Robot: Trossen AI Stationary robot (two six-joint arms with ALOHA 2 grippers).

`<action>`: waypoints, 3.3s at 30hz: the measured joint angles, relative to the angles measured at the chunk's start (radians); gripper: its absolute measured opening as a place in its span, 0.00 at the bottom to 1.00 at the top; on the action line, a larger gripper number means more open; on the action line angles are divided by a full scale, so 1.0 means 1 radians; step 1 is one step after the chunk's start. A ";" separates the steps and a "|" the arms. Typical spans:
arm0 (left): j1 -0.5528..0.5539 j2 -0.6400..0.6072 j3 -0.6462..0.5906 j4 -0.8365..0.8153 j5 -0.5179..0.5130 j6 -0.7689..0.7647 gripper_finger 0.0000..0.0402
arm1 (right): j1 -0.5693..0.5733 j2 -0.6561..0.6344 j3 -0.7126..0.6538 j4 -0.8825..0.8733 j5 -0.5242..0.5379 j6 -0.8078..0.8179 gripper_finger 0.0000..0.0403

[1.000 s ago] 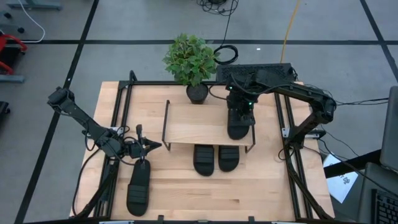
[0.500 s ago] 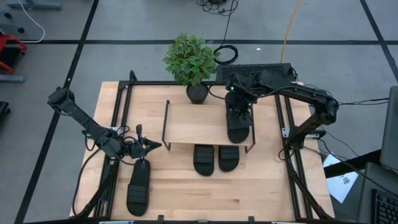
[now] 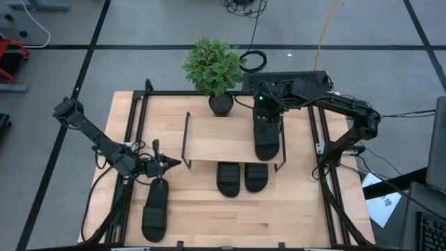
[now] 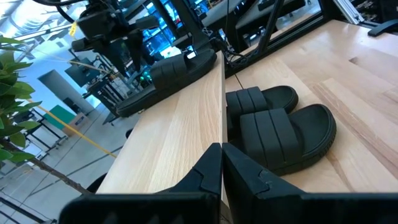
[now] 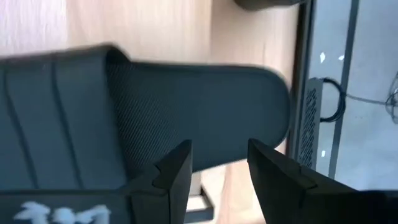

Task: Pick and place slides into the shelf
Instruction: Adjust the shelf

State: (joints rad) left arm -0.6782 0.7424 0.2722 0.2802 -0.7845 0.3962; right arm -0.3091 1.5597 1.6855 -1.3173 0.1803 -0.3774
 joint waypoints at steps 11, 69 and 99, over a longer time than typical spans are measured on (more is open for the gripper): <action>0.000 0.000 0.000 0.000 0.000 0.008 0.05 | 0.043 0.000 0.000 -0.065 -0.023 0.054 0.36; -0.017 0.004 0.000 0.179 -0.221 0.166 0.05 | -0.002 -0.647 -0.566 0.738 -0.675 0.078 0.00; 0.069 0.003 0.000 -0.152 -0.431 -0.394 0.05 | 0.172 -1.101 -1.188 1.357 -0.703 0.302 0.00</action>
State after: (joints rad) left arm -0.6091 0.7456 0.2722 0.1282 -1.2154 0.0023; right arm -0.1367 0.4583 0.4974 0.0402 -0.5224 -0.0754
